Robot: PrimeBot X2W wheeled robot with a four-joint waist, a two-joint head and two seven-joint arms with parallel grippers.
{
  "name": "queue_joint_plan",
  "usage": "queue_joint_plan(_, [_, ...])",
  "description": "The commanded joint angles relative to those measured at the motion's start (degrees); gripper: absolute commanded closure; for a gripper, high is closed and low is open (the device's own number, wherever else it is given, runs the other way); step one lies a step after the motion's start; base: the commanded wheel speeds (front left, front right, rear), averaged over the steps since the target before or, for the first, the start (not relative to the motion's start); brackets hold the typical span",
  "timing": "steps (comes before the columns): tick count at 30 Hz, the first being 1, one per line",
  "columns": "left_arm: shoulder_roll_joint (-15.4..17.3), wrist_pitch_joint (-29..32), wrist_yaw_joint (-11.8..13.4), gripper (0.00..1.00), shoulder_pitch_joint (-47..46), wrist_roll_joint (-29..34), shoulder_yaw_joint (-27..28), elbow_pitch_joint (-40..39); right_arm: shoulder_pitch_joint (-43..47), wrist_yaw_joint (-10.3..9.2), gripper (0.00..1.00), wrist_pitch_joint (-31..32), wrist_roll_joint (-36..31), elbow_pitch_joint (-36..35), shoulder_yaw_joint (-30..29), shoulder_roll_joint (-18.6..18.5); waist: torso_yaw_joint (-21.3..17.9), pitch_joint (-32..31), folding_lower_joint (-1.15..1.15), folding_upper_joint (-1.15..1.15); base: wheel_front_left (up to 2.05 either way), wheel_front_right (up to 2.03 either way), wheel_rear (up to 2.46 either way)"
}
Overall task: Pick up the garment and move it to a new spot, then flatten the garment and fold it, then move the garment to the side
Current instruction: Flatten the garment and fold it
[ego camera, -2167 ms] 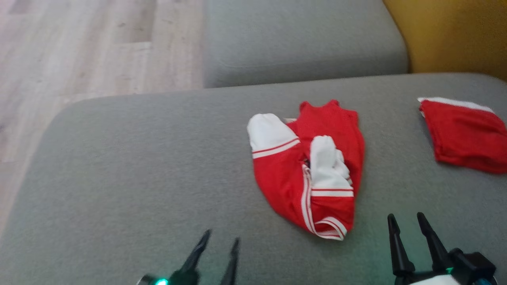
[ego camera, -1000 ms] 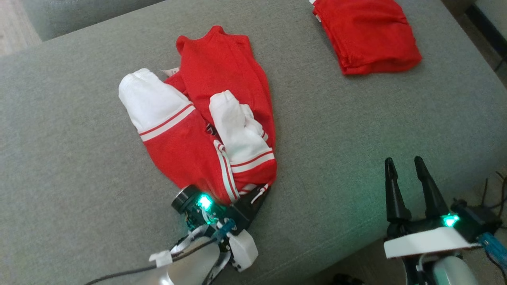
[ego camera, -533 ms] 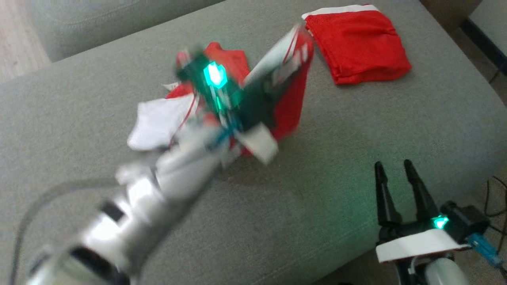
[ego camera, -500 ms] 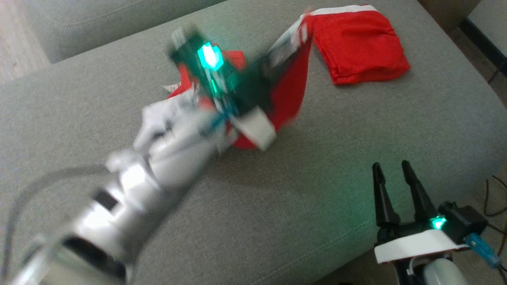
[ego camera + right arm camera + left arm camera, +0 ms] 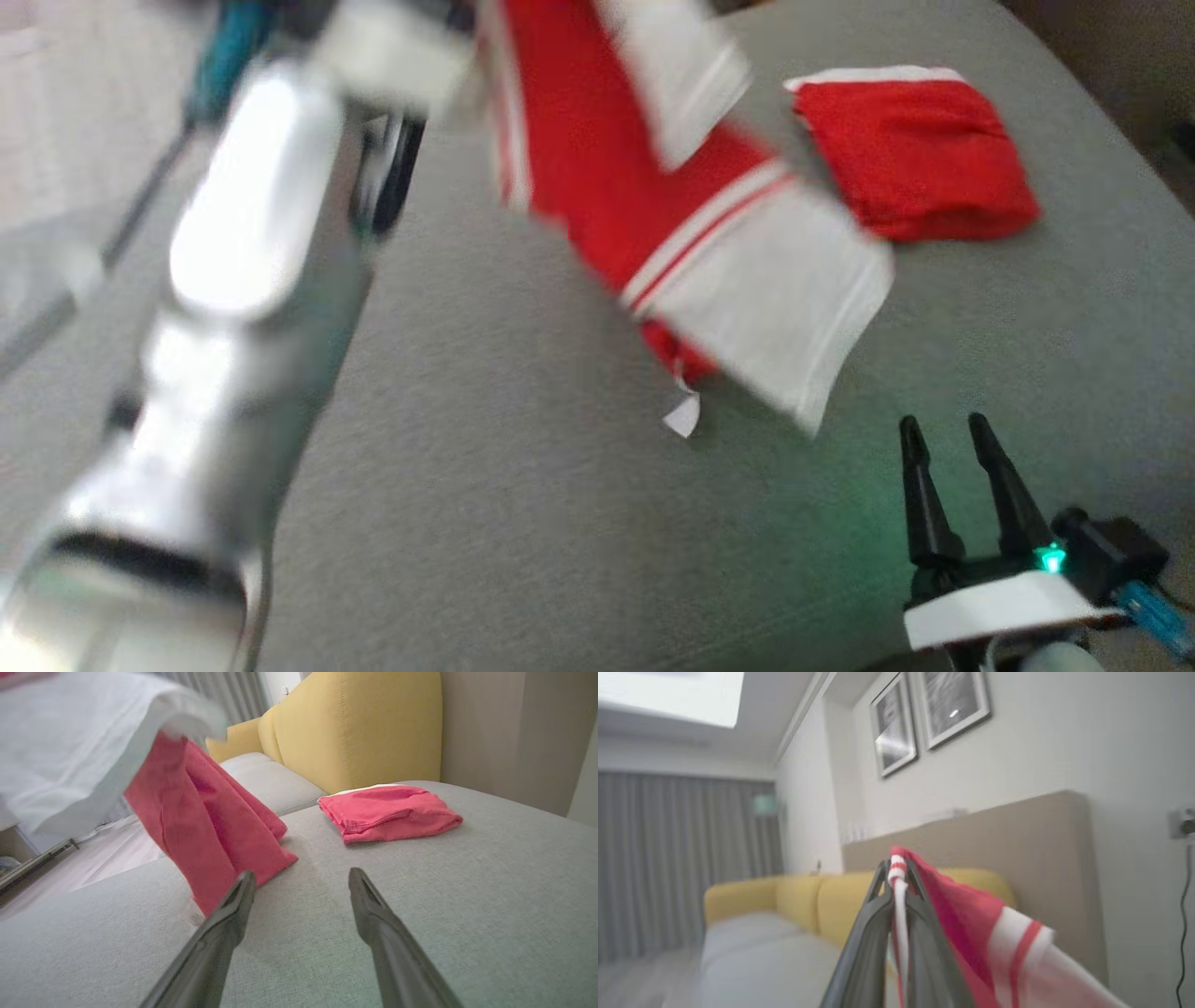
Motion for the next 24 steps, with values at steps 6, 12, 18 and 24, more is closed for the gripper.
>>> queue_joint_plan(6, [6.11, 0.64, 2.67, 0.5, 23.39, -7.5, 6.41, 0.0, 0.96, -0.04, 0.0, -0.23, -1.32, -2.58, -0.88, -1.44, 10.47, -0.12, 0.0, 0.0, 0.0, 0.0, 0.0])
queue_joint_plan(12, [8.08, -0.04, 4.6, 0.0, 33.18, -7.77, 9.18, 1.97, -0.66, -0.04, 0.0, -0.23, -1.59, -2.46, 0.48, -2.26, 14.22, 1.62, 0.0, 0.0, 0.0, 0.0, 0.0])
queue_joint_plan(18, [7.51, -0.11, 4.6, 0.0, 36.31, 0.63, 7.21, -5.74, -1.83, -0.04, 0.0, -0.23, -1.72, -2.57, 1.33, -2.67, 15.02, 2.88, 0.0, 0.0, 0.0, 0.0, 0.0])
queue_joint_plan(24, [5.7, -0.12, 3.41, 0.0, 39.6, 9.58, 0.01, -9.12, -2.23, -0.04, 0.0, -0.23, -1.67, -2.49, 1.72, -2.74, 13.1, 4.24, 0.0, 0.0, 0.0, 0.0, 0.0])
